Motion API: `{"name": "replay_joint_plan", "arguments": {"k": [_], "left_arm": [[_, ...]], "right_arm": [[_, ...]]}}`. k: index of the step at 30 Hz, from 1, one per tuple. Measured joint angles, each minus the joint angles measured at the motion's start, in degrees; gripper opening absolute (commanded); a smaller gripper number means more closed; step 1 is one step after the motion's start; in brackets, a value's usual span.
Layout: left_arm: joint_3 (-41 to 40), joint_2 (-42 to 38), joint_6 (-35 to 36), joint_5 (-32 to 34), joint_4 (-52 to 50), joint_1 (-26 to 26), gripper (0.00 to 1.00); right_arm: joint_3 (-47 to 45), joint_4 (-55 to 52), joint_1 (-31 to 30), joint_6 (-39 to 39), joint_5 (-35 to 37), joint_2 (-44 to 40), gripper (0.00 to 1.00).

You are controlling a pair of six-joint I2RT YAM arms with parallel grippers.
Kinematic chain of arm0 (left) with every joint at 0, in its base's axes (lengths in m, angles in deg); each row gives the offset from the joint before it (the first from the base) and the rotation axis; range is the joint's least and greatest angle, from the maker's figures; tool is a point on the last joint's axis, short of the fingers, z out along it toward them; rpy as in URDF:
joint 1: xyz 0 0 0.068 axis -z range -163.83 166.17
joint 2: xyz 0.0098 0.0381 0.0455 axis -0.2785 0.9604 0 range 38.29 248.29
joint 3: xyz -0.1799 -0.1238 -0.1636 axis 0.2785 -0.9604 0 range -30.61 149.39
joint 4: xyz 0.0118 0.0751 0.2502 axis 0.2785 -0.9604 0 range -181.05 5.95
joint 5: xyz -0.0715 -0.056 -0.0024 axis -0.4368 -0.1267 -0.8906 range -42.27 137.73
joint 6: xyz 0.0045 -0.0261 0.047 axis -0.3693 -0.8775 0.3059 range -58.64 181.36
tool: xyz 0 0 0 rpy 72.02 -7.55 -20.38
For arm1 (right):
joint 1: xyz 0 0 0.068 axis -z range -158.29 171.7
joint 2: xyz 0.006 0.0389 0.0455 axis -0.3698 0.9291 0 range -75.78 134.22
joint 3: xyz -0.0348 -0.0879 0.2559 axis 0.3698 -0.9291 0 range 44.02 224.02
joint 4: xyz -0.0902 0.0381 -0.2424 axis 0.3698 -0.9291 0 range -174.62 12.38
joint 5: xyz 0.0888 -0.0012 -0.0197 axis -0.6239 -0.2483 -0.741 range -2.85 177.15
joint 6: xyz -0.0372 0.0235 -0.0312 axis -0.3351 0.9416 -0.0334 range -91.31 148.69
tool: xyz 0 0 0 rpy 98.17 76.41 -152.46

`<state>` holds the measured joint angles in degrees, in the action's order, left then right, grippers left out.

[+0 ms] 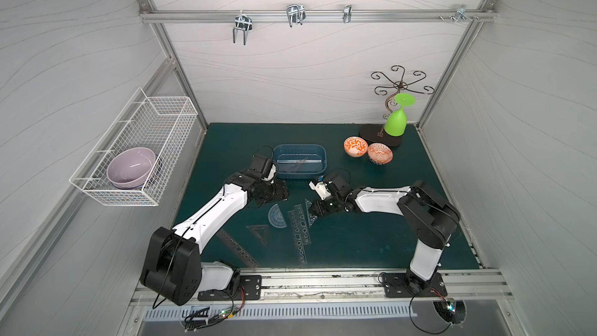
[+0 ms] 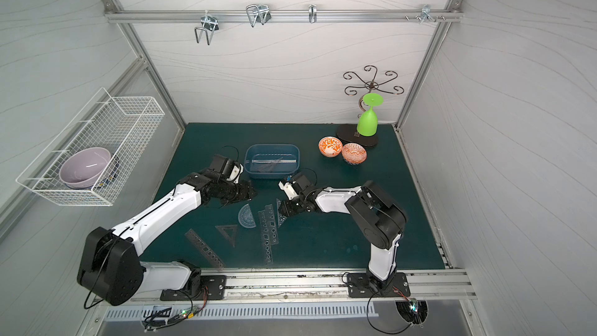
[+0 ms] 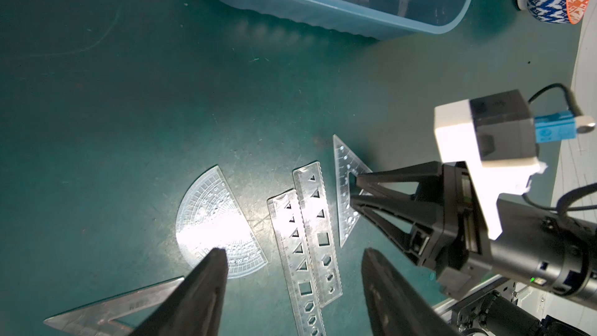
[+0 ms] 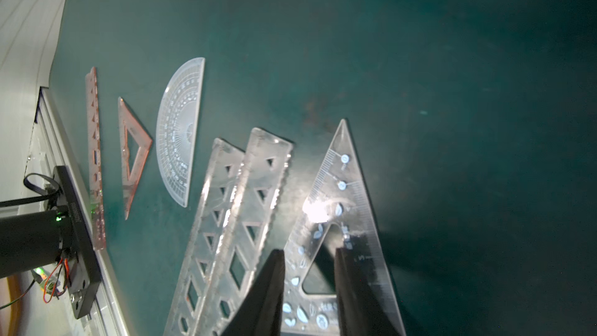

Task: Put the scattered rulers into the storage box
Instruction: Pick up the ruler from the center of the board.

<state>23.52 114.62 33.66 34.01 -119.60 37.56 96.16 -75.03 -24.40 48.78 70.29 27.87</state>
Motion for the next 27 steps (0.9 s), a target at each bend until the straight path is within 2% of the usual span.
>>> {"name": "replay_joint_plan", "arguments": {"k": [13, 20, 27], "left_arm": [[0.00, 0.00, 0.04, -0.24, 0.00, -0.44, 0.70], [0.00, 0.00, 0.02, -0.42, 0.00, -0.70, 0.70], [0.00, 0.00, 0.02, -0.44, -0.02, -0.76, 0.70]], "right_arm": [[-2.62, -3.91, 4.31, -0.63, 1.81, -4.42, 0.33], [0.79, -6.16, -1.36, -0.59, 2.27, -5.81, 0.31], [3.58, -5.66, -3.19, -0.39, 1.95, -0.50, 0.30]]}}
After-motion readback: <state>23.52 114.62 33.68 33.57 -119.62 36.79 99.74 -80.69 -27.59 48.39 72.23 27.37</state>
